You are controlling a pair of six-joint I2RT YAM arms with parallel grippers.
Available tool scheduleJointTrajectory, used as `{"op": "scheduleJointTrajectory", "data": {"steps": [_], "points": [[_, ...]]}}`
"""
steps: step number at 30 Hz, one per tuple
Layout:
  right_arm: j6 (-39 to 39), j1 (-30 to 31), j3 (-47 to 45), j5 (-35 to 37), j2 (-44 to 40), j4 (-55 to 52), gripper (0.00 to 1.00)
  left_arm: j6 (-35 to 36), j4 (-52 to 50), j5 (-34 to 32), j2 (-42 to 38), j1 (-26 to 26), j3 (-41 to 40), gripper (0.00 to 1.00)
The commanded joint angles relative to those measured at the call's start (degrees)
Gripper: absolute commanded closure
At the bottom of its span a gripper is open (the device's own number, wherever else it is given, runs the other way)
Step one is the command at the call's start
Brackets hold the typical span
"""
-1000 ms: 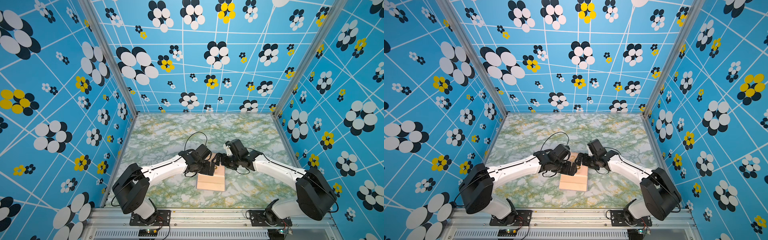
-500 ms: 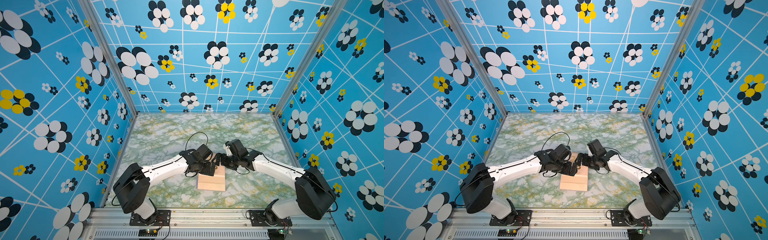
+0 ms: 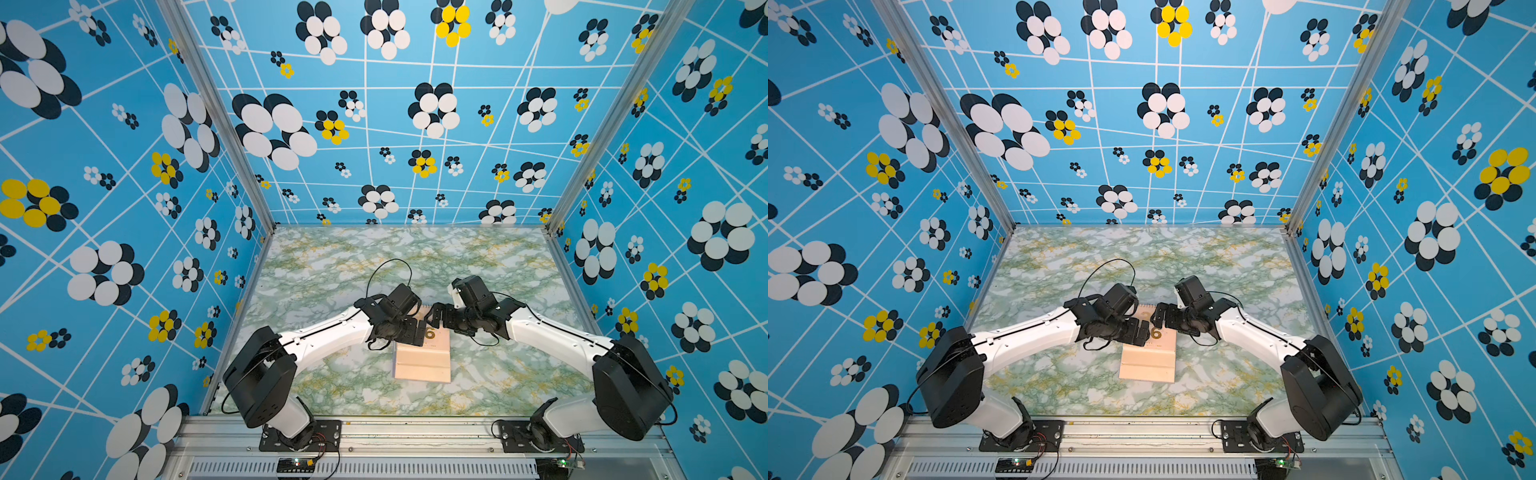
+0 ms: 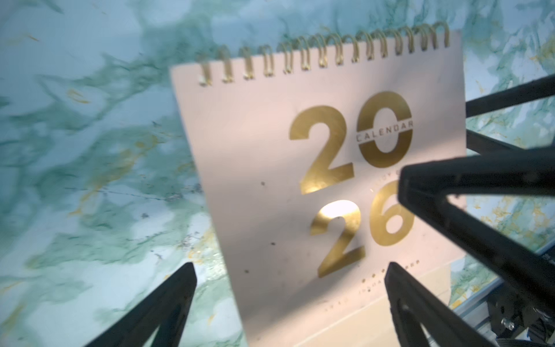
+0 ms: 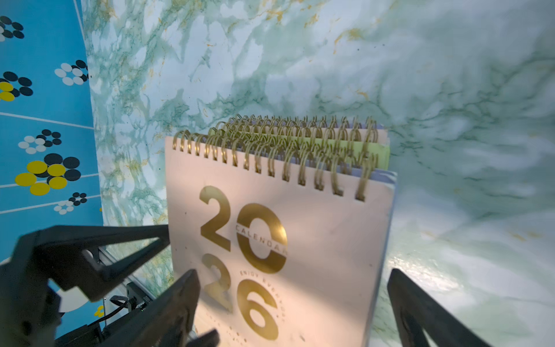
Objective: Stack the calendars
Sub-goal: Adjust the calendars at the calendar, then reset both arms
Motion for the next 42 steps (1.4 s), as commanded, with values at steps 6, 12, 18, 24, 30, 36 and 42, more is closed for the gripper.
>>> {"op": "scheduleJointTrajectory", "data": {"steps": [6, 12, 18, 24, 30, 36, 42], "points": [[-14.29, -12.25, 0.36, 12.56, -11.37, -4.15, 0.01, 14.66, 15.70, -3.22, -19.29, 18.66, -10.75, 0.00], [-20.39, -23.77, -5.99, 21.69, -12.29, 8.02, 0.01, 21.65, 30.41, -3.97, -23.21, 33.17, -19.82, 0.00], [-25.00, -32.54, -12.53, 24.95, -5.66, 28.07, 0.01, 26.63, 60.91, -3.80, -17.12, 44.02, -35.14, 0.00], [-31.98, -34.17, -8.59, 27.48, 1.27, 32.34, 0.01, 27.84, 80.19, -4.63, -2.70, 45.97, -39.56, 0.00], [-32.23, -34.67, -18.62, 26.10, 0.89, 45.45, 0.01, 27.89, 87.59, -3.35, 2.46, 46.21, -40.99, 0.00], [-35.63, -33.56, -25.73, 21.70, 3.83, 60.41, 0.01, 28.45, 85.74, -1.72, 2.25, 46.24, -40.23, 0.00], [-36.66, -32.79, -26.74, 22.39, 4.58, 62.93, 0.01, 28.61, 85.14, -1.08, 2.15, 46.33, -40.06, 0.00]]}}
